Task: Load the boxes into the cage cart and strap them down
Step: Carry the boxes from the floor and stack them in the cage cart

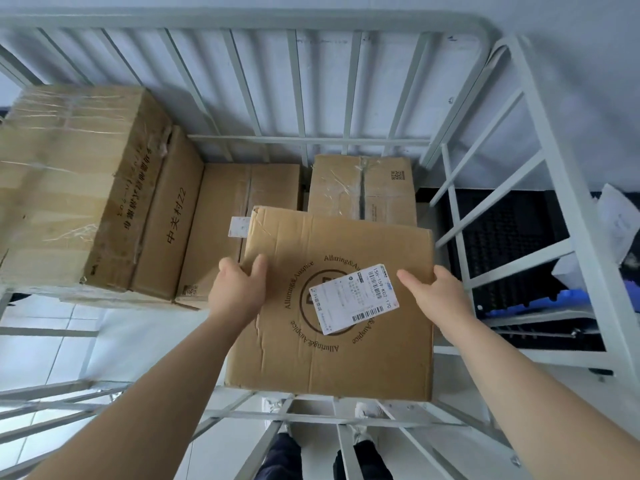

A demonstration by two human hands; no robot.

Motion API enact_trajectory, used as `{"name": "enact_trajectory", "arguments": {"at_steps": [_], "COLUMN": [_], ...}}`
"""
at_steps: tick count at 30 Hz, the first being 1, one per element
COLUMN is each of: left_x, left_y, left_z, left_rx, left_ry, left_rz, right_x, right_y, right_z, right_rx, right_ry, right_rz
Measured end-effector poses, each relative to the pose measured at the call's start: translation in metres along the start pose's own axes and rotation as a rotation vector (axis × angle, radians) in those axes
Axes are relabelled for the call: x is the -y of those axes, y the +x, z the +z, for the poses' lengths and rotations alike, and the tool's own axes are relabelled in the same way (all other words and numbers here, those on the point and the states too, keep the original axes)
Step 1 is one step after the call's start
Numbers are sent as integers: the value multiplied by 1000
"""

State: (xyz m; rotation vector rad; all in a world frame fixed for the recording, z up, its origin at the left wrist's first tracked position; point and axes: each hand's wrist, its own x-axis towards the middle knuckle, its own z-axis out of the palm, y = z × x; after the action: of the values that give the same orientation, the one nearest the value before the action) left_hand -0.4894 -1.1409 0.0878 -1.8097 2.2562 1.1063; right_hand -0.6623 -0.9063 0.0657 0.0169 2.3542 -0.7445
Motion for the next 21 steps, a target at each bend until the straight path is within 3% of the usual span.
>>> {"name": "enact_trajectory", "arguments": {"at_steps": [7,12,21], "left_x": [-19,-16,-13], "left_y": [6,11,25], "left_z": [2,22,27], "left_rx": [-13,26,178], "left_ry": [-23,-32,-254], "left_rz": [53,-45,26], "right_x": [30,14,9], "right_y": [8,19,37], "right_z": [-23,-17,-32], "right_rx": [-156,-147,6], "right_ry": [485,460,400], "right_rz": [18,119,-11]}}
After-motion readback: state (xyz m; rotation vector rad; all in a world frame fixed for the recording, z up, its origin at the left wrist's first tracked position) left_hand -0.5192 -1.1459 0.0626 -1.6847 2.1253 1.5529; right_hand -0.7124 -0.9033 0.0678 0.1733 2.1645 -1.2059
